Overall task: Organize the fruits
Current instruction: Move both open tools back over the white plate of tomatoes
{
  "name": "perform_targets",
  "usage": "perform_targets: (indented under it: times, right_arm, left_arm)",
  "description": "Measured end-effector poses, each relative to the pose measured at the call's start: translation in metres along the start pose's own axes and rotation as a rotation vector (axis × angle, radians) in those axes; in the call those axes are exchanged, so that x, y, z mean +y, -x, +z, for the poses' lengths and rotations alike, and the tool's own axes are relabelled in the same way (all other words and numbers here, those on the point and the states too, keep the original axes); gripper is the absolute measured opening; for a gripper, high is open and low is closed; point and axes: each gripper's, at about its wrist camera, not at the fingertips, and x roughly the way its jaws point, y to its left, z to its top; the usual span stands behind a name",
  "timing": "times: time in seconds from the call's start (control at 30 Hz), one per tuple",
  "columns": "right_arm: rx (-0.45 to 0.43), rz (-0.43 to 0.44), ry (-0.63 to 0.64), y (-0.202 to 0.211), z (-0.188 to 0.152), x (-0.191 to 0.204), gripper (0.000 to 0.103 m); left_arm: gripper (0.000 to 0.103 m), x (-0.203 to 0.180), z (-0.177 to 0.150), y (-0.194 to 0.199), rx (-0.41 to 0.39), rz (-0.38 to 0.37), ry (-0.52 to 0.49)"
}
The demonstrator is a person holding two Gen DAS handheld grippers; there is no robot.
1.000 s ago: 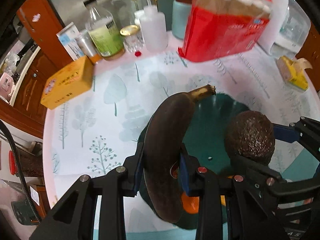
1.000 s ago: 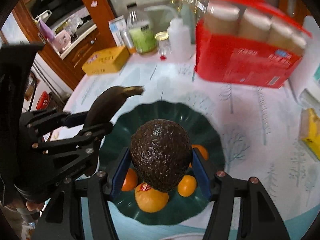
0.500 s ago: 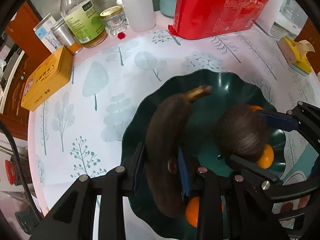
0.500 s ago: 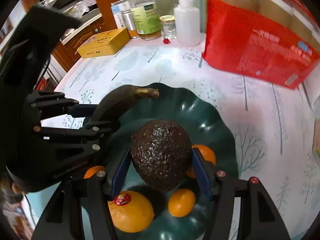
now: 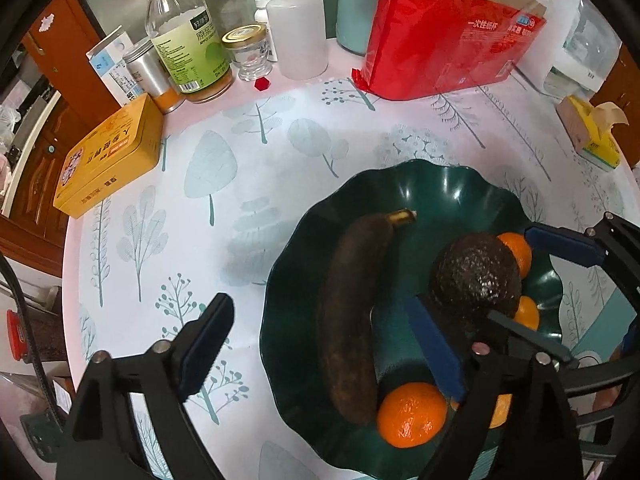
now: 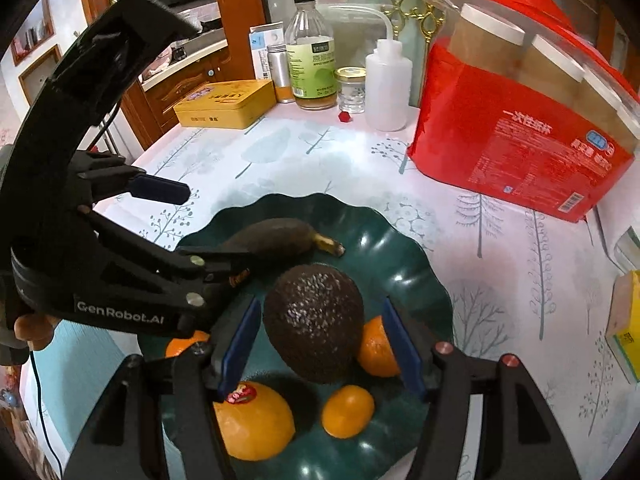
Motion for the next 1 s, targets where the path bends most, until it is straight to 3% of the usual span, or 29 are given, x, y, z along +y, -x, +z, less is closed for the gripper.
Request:
perform_targets:
  times: [0.27,0.57,1.0]
  right_arm:
    - [0.02,0.014,-0.066,0.004,-0.006,-0.006,0.063]
    - [0.013,0.014,-0.117,0.028,-0.006,-0.006,0.065]
    - [-0.049,-0.028,-0.188,0.108,-0.02,-0.004,0.065]
  left_arm:
    - [0.095,0.0,-0.008,0.014,-0.006,-0.034,0.053]
    - [0.095,-0.007,-0.016,0.057,-0.058,-0.045,0.08]
    - [0.095,-0.02,-0.046,0.145,-0.157,-0.017,0.138]
